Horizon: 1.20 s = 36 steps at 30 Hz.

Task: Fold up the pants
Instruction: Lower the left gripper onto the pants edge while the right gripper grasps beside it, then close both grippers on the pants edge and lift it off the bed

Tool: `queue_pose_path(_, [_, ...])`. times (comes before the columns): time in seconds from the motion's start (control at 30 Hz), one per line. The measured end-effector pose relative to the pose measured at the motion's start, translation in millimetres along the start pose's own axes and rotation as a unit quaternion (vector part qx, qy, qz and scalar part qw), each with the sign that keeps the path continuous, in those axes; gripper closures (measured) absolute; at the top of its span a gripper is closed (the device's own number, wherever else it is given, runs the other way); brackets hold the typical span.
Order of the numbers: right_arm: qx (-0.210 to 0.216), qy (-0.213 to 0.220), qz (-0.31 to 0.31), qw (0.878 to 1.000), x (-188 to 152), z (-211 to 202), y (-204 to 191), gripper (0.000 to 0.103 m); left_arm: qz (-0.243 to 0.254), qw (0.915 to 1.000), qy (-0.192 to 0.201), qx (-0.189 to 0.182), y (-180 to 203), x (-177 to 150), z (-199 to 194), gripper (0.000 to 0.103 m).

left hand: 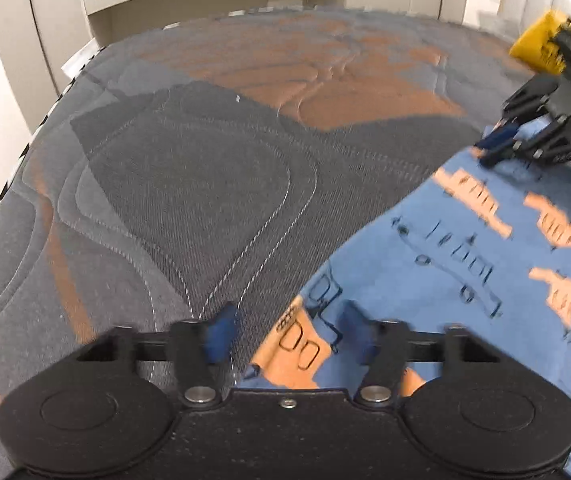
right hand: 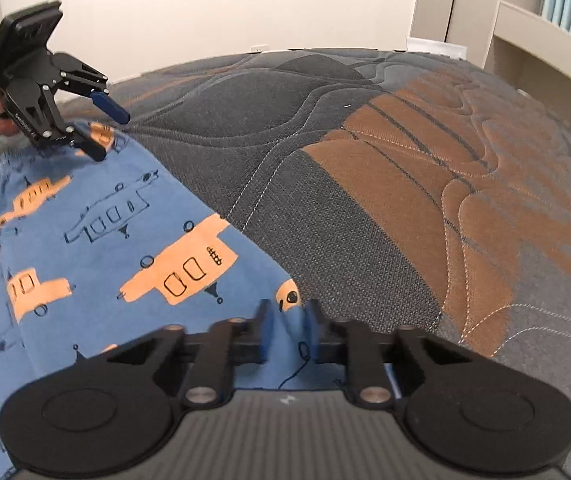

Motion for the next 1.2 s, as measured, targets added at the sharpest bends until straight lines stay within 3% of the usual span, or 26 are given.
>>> queue_pose_path(0.07, [-0.02, 0.002, -0.01, 1.0, 2.9, 2.1, -7.2, 0.095, -0.014, 0.9998, 0.01, -0.002, 0.6, 1.3, -2.8, 0.072])
queue_pose_path(0.1, [-0.038, 0.005, -0.019, 0.999, 4.5, 1.7, -11.2, 0.099, -0.017, 0.9997, 0.016, -0.005, 2.1, 3.5, -4.9, 0.096])
queue_pose_path(0.13, [-0.062, 0.01, -0.027, 0.998, 7.0, 1.5, -14.7, 0.1, -0.017, 0.9996, 0.021, -0.004, 3.3, 5.7, -7.1, 0.1])
queue_pose_path(0.3, [-0.113, 0.057, -0.047, 0.991, 29.9, -4.8, -22.4, 0.103, -0.014, 0.9976, 0.064, 0.024, 4.9, 21.1, -22.3, 0.103])
queue_pose_path(0.47, [-0.104, 0.067, -0.037, 0.992, 43.5, 4.4, -14.6, 0.103, -0.035, 0.9938, 0.069, 0.08, -10.7, 27.2, -20.3, 0.103])
queue_pose_path(0.5, [-0.075, 0.059, -0.02, 0.995, 42.3, 7.4, -12.5, 0.099, -0.043, 0.9942, 0.059, 0.079, -13.9, 25.4, -16.7, 0.103])
queue_pose_path(0.57, [-0.019, 0.053, -0.005, 0.998, 37.4, 9.2, -10.4, 0.076, -0.04, 0.9952, 0.044, 0.077, -12.7, 17.7, -9.4, 0.103])
queue_pose_path(0.6, [-0.009, 0.048, -0.014, 0.999, 34.0, 9.3, -10.3, 0.05, -0.035, 0.9957, 0.039, 0.076, -11.3, 14.2, -6.8, 0.103])
queue_pose_path(0.63, [-0.011, 0.04, -0.02, 0.999, 30.4, 10.5, -9.0, 0.038, -0.031, 0.996, 0.035, 0.076, -9.9, 10.8, -4.1, 0.102])
queue_pose_path(0.67, [-0.013, 0.035, -0.025, 0.999, 27.2, 11.4, -6.2, 0.037, -0.03, 0.9962, 0.031, 0.076, -9.3, 8.0, -2.4, 0.102])
queue_pose_path(0.8, [-0.003, 0.005, 0.008, 1.0, 12.2, 23.1, 8.1, 0.045, -0.036, 0.996, 0.032, 0.075, -10.7, 6.4, -0.8, 0.101])
queue_pose_path(0.87, [0.009, 0.012, 0.029, 0.999, 8.1, 23.4, 8.1, 0.064, -0.037, 0.9956, 0.038, 0.077, -9.6, 8.9, -3.4, 0.102])
queue_pose_path(0.93, [0.0, 0.021, 0.011, 1.0, 6.3, 22.8, 0.6, 0.099, -0.03, 0.9945, 0.053, 0.085, -8.6, 11.0, -7.2, 0.103])
queue_pose_path(1.07, [-0.103, 0.038, -0.066, 0.992, 18.5, 17.2, -24.2, 0.101, -0.032, 0.9895, 0.1, 0.099, -5.9, 26.1, -24.5, 0.103])
queue_pose_path(1.2, [-0.162, 0.061, -0.096, 0.98, 44.5, 23.3, -22.6, 0.1, -0.043, 0.9852, 0.112, 0.122, -13.4, 37.4, -24.4, 0.103])
Point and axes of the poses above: each gripper's, at about its wrist camera, not at the fingertips, and z roughly the way its jaws point, y to its right, x to its top, the point moved 4 cm from there along z, roughly the way its jaws point, and after that the axes turned 15 degrees about y, right-handed, at the moved point
